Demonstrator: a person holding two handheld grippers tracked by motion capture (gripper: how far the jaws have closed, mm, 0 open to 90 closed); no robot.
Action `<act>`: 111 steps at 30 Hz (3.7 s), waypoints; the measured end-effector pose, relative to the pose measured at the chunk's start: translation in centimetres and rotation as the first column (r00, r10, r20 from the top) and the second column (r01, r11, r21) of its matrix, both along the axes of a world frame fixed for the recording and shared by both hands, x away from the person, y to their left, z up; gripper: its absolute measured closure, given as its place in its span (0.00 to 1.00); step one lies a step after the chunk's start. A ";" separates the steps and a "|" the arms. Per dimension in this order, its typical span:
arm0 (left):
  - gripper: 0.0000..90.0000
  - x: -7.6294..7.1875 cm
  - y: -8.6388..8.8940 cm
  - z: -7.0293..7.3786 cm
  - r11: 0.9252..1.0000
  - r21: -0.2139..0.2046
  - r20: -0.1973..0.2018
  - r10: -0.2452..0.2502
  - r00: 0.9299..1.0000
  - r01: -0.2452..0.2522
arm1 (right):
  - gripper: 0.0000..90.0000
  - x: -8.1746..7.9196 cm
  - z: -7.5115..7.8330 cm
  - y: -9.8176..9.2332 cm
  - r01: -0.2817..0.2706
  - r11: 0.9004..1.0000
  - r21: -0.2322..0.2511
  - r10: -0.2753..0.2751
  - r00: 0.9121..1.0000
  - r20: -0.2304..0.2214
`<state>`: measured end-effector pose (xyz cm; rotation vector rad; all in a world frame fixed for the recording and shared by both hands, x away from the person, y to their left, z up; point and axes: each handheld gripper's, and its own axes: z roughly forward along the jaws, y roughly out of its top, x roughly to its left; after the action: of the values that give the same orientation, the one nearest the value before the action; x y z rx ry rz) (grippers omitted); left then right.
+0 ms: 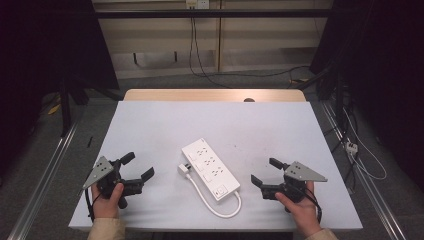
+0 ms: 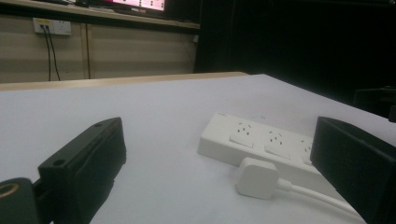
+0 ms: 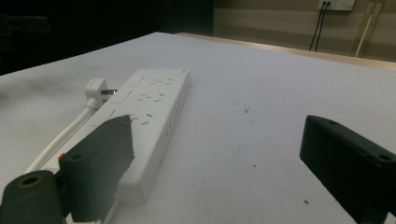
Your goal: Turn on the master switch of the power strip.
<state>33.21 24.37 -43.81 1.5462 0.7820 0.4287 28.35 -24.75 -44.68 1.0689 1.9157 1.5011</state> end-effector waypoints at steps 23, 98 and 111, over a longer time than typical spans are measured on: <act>0.04 0.0 -0.2 0.0 1.000 -0.007 0.004 -0.007 1.000 0.007 | 0.27 0.9 0.1 2.0 -0.085 0.996 0.002 0.085 0.995 -0.050; 0.04 0.2 -0.3 -0.1 1.000 0.000 -0.001 -0.018 1.000 0.018 | 1.00 1.8 -0.1 6.7 -0.350 0.937 0.016 0.346 0.918 -0.193; 0.04 0.2 -0.3 -0.2 1.000 -0.002 -0.005 -0.021 1.000 0.021 | 1.00 1.6 -0.4 7.4 -0.394 0.919 -0.006 0.383 0.898 -0.218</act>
<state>33.36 24.03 -43.99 1.5528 0.7692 0.4081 30.00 -17.34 -45.04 0.8882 2.4193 1.5822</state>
